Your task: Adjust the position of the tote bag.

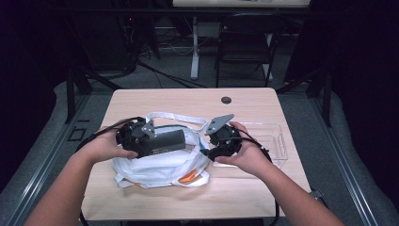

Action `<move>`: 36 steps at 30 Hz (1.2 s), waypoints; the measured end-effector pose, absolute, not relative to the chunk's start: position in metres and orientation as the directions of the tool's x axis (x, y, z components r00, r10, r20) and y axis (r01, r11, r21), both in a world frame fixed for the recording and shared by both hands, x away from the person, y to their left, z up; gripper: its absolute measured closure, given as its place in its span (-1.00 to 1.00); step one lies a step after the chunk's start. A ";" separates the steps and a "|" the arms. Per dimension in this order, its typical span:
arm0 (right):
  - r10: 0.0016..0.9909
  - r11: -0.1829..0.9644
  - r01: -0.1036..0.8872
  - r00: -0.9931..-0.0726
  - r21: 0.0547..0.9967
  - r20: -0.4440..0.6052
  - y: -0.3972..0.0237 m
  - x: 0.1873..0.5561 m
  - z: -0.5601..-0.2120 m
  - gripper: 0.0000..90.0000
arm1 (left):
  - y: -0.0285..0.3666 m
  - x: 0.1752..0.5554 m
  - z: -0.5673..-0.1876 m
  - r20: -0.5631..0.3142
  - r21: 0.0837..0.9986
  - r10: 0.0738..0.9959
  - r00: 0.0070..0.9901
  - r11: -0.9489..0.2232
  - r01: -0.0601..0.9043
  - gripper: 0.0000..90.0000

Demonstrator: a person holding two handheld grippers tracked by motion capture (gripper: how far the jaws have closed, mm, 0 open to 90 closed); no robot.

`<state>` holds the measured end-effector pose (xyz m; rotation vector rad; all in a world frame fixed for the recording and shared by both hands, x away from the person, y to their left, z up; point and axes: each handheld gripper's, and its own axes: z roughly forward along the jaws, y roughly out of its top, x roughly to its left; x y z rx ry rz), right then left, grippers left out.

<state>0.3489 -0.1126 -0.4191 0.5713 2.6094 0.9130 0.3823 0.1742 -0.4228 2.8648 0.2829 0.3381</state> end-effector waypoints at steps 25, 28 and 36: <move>0.343 0.785 0.139 -0.909 0.603 -0.236 -0.099 0.352 -0.412 -0.32 | 0.142 0.386 -0.424 0.194 0.262 0.162 0.968 -0.959 0.109 -0.05; 0.344 0.786 0.139 -0.908 0.602 -0.240 -0.098 0.353 -0.413 -0.33 | 0.139 0.385 -0.425 0.194 0.263 0.158 0.968 -0.959 0.104 -0.05; 0.316 0.806 0.108 -0.910 0.582 -0.268 -0.093 0.355 -0.410 -0.34 | 0.133 0.384 -0.420 0.214 0.262 0.137 0.967 -0.962 0.078 -0.05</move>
